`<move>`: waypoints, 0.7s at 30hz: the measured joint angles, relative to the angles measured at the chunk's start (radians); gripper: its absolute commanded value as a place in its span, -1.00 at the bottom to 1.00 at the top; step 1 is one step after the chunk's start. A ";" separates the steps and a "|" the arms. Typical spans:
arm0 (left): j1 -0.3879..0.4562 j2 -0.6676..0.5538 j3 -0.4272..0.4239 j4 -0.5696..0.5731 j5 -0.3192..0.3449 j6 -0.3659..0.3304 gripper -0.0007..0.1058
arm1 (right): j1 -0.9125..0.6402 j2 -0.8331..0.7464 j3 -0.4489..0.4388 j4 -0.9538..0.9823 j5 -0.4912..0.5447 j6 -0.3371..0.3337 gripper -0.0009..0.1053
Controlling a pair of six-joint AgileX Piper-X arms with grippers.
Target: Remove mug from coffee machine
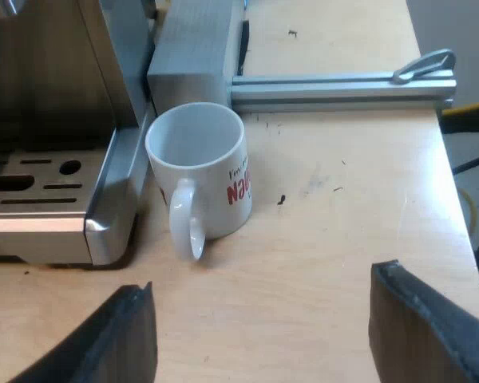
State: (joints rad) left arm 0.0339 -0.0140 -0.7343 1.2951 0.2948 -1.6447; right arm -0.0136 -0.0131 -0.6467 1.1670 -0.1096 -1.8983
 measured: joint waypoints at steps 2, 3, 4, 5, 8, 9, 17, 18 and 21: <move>0.000 0.000 0.035 -0.040 -0.003 0.000 0.62 | 0.000 0.000 0.020 -0.013 -0.010 0.000 0.14; 0.000 0.000 0.040 -0.053 -0.003 0.000 0.62 | 0.000 0.000 0.025 -0.018 -0.012 0.000 0.14; 0.000 0.000 0.055 -0.080 -0.002 0.001 0.62 | 0.000 0.000 0.035 -0.025 -0.019 0.000 0.14; 0.000 0.000 0.068 -0.104 -0.002 0.001 0.62 | 0.000 0.000 0.042 -0.029 -0.021 0.000 0.14; 0.000 0.000 0.099 -0.155 -0.002 -0.001 0.62 | 0.000 0.000 0.063 -0.035 -0.021 0.000 0.14; 0.000 0.000 0.108 -0.162 -0.001 -0.001 0.62 | 0.000 0.000 0.066 -0.035 -0.021 0.000 0.14; 0.000 0.002 0.199 -0.192 0.014 -0.001 0.62 | 0.000 0.002 0.094 -0.066 -0.024 0.000 0.14; 0.000 0.002 0.202 -0.206 0.019 -0.001 0.62 | 0.000 0.002 0.094 -0.066 -0.024 0.003 0.14; 0.000 0.002 0.205 -0.230 0.039 -0.001 0.62 | 0.000 0.002 0.094 -0.067 -0.024 0.005 0.14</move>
State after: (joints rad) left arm 0.0339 -0.0119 -0.5291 1.0652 0.3335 -1.6455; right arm -0.0136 -0.0112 -0.5530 1.0999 -0.1332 -1.8938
